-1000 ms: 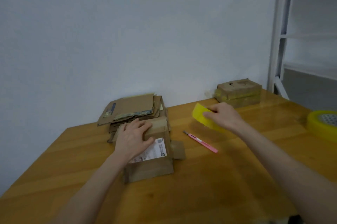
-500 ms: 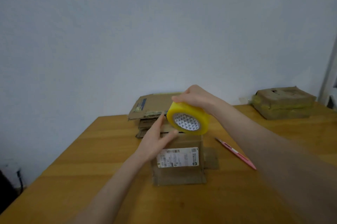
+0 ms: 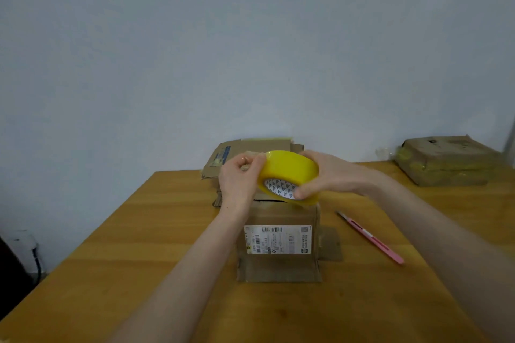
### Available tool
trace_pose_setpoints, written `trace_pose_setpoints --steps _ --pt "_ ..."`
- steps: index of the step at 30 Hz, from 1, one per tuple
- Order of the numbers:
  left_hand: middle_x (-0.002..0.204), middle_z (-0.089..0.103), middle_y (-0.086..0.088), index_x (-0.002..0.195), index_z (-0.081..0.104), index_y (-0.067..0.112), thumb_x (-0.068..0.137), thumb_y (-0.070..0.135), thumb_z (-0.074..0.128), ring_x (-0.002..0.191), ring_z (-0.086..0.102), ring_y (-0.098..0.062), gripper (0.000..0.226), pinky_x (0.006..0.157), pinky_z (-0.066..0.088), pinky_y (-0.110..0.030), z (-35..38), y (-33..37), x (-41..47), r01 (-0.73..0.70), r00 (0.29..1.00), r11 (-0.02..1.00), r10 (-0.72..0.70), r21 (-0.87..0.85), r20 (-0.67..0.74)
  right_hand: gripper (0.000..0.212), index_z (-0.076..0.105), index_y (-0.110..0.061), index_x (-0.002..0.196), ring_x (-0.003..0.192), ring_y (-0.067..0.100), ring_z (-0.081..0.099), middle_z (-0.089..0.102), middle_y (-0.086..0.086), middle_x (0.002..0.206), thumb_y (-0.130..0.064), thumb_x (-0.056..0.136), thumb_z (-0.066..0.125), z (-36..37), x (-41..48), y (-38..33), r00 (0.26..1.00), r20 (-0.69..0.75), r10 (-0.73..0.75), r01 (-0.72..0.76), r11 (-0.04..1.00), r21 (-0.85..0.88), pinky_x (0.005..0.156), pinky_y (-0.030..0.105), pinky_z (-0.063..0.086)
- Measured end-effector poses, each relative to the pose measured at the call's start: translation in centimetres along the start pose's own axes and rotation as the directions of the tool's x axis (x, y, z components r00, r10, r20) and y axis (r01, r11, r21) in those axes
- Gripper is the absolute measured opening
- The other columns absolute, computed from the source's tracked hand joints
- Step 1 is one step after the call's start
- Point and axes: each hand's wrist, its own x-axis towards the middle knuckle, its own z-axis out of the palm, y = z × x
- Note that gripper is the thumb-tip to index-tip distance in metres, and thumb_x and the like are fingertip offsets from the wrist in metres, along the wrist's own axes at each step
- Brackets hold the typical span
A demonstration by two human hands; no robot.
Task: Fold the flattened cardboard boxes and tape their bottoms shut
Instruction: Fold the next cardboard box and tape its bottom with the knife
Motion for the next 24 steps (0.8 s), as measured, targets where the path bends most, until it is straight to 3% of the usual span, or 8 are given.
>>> trace_pose_setpoints --steps 2,5,12,15,18,21,24 --pt "0.071 0.068 0.001 0.067 0.069 0.019 0.083 0.039 0.065 0.082 0.066 -0.027 0.026 0.087 0.052 -0.052 -0.2 -0.6 0.3 0.041 0.999 0.999 -0.042 -0.014 -0.029 0.071 0.041 -0.025 0.127 0.105 0.016 0.053 0.051 -0.002 0.118 -0.029 0.069 0.082 0.6 -0.1 1.1 0.997 -0.076 0.006 -0.006 1.000 0.001 0.088 0.033 0.050" --pt "0.076 0.067 -0.013 0.064 0.066 0.015 0.088 0.035 0.063 0.086 0.066 -0.034 0.031 0.084 0.054 -0.051 -0.3 -1.2 0.2 0.117 0.988 0.992 -0.122 -0.057 -0.099 0.054 0.050 -0.023 0.113 0.098 0.020 0.055 0.055 0.001 0.107 -0.022 0.069 0.080 1.0 0.5 0.8 0.964 -0.262 -0.049 0.074 0.994 0.086 0.080 0.035 0.050" --pt "0.078 0.066 -0.012 0.079 0.066 0.002 0.095 0.025 0.056 0.070 0.063 -0.020 0.030 0.059 0.057 -0.026 -0.9 -2.2 0.0 0.267 0.945 0.941 -0.298 -0.205 -0.136 0.043 0.059 -0.025 0.098 0.084 0.008 0.059 0.060 -0.008 0.093 -0.039 0.065 0.082 1.6 1.8 -1.9 0.923 -0.359 -0.140 0.172 0.984 0.057 0.064 0.023 0.047" --pt "0.081 0.065 -0.018 0.082 0.063 0.001 0.097 0.026 0.053 0.069 0.061 -0.022 0.030 0.057 0.056 -0.027 -0.9 -2.6 0.2 0.295 0.931 0.917 -0.339 -0.269 -0.134 0.043 0.060 -0.028 0.097 0.085 0.009 0.059 0.061 -0.009 0.094 -0.045 0.064 0.081 2.0 2.5 -2.2 0.919 -0.377 -0.118 0.144 0.989 0.042 0.065 0.023 0.048" --pt "0.075 0.063 -0.011 0.077 0.060 0.008 0.098 0.024 0.051 0.062 0.058 -0.016 0.028 0.053 0.051 -0.023 -0.7 -2.5 0.0 0.294 0.926 0.902 -0.350 -0.315 -0.138 0.049 0.059 -0.029 0.105 0.091 0.011 0.058 0.060 -0.006 0.102 -0.045 0.065 0.080 2.2 2.9 -1.6 0.923 -0.375 -0.082 0.120 0.990 0.079 0.068 0.024 0.049" --pt "0.077 0.070 -0.006 0.078 0.063 0.009 0.100 0.022 0.047 0.070 0.066 -0.014 0.030 0.058 0.055 -0.023 -0.7 -2.4 -0.5 0.310 0.932 0.881 -0.356 -0.356 -0.071 0.053 0.055 -0.029 0.110 0.095 0.013 0.058 0.058 -0.006 0.105 -0.041 0.066 0.081 1.7 2.5 -0.1 0.945 -0.326 -0.043 0.088 0.989 0.122 0.074 0.027 0.048" --pt "0.088 0.071 -0.014 0.088 0.067 0.004 0.098 0.019 0.051 0.083 0.068 -0.021 0.024 0.071 0.059 -0.031 -0.5 -2.8 -0.9 0.319 0.931 0.878 -0.360 -0.357 -0.055 0.060 0.054 -0.021 0.117 0.102 0.017 0.059 0.061 -0.002 0.109 -0.034 0.066 0.083 1.4 1.8 2.3 0.967 -0.255 0.010 0.030 0.988 0.149 0.085 0.034 0.050"
